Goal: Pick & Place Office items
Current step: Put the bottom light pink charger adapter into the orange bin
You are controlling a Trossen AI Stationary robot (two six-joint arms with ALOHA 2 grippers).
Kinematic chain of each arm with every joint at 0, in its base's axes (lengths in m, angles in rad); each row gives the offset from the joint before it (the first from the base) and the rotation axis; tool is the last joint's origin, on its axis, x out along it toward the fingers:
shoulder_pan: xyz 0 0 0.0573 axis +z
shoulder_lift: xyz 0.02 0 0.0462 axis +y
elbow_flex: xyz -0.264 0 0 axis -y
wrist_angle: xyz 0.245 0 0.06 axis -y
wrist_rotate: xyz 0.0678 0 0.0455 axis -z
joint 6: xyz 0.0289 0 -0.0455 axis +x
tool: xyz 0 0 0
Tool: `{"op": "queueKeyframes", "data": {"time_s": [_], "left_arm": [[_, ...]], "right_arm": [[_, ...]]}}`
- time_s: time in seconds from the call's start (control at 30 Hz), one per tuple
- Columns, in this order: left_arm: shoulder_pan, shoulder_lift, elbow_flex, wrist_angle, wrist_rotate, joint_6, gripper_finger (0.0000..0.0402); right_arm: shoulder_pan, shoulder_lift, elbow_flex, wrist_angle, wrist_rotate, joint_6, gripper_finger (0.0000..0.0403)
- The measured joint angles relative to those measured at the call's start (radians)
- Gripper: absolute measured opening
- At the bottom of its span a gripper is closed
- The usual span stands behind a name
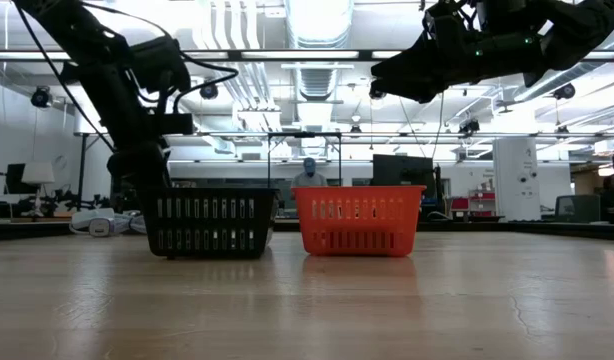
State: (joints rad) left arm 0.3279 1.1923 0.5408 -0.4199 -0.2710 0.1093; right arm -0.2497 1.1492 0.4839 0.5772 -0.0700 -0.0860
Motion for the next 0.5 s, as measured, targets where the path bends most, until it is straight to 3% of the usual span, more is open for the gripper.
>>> {"op": "queueKeyframes", "data": {"time_s": [0.5], "left_arm": [[0.047,0.084,-0.003,0.041,0.068,0.048,0.0287]], "right_arm": [[0.001,0.000,0.000,0.000,0.000,0.000,0.0349]]}}
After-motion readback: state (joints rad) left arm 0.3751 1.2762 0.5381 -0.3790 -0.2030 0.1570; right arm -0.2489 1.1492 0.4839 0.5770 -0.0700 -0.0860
